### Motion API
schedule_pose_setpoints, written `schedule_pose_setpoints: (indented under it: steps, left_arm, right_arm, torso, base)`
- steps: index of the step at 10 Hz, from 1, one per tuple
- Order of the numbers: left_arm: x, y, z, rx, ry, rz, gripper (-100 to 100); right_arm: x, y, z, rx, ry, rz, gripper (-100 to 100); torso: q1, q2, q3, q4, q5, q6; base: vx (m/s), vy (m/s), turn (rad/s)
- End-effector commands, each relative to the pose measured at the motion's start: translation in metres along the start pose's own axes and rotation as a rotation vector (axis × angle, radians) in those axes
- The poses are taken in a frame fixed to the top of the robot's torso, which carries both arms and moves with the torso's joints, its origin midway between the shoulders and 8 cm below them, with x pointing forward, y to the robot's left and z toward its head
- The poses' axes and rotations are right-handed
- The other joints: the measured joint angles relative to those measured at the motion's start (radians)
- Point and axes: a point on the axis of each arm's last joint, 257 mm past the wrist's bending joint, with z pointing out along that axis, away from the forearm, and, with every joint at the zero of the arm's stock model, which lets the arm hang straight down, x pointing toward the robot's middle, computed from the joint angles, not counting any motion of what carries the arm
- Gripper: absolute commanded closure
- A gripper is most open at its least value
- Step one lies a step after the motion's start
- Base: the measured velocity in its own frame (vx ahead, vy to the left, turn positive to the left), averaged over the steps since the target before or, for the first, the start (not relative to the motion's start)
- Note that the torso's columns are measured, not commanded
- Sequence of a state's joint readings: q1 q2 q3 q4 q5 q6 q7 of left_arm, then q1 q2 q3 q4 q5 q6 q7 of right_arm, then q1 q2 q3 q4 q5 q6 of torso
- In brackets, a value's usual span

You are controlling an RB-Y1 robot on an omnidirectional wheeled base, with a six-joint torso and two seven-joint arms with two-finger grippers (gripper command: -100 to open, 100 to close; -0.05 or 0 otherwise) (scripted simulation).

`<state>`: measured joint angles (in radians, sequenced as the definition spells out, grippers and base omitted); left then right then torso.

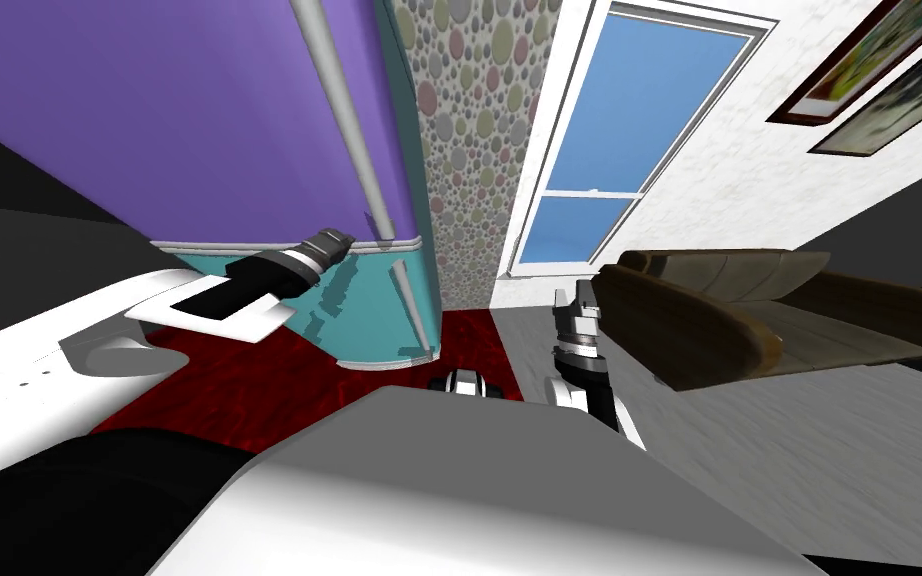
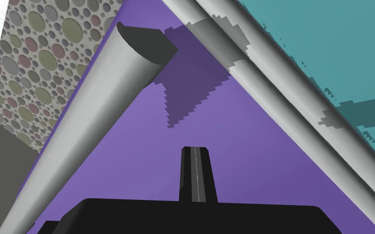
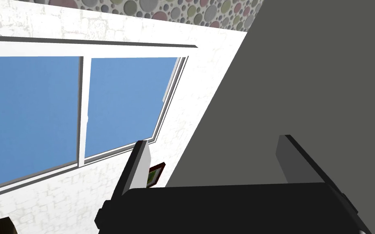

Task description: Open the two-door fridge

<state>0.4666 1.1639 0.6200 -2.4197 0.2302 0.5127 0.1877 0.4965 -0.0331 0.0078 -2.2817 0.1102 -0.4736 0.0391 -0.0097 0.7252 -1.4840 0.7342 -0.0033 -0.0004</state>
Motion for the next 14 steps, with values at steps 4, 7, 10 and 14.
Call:
schedule_pose_setpoints:
  steps: [4,7,10,14]
  left_arm:
    - [-0.031,0.025,0.031,-0.018,-0.071,-0.012,100]
    - [-0.046,0.064,0.035,-0.096,-0.1,-0.022,100]
    - [-0.048,0.073,0.055,-0.088,-0.112,-0.012,100]
    - [-0.066,0.094,0.072,-0.11,-0.152,0.007,100]
  right_arm:
    - [0.0,0.0,0.0,0.0,0.0,0.0,0]
    - [0.0,0.0,0.0,0.0,0.0,0.0,0]
    - [0.0,0.0,0.0,0.0,0.0,0.0,0]
    - [0.0,0.0,0.0,0.0,0.0,0.0,0]
  torso:
    - [0.012,0.022,0.015,0.007,0.005,-0.001]
    - [0.005,0.001,0.0,0.0,0.002,0.001]
    - [0.016,0.029,0.019,0.009,0.006,0.0]
    - [0.007,-0.001,-0.001,-0.001,0.002,0.001]
  base:
    - [-0.237,0.135,-0.314]
    - [0.007,-0.013,0.02]
    - [-0.281,0.113,-0.367]
    - [-0.11,0.052,-0.113]
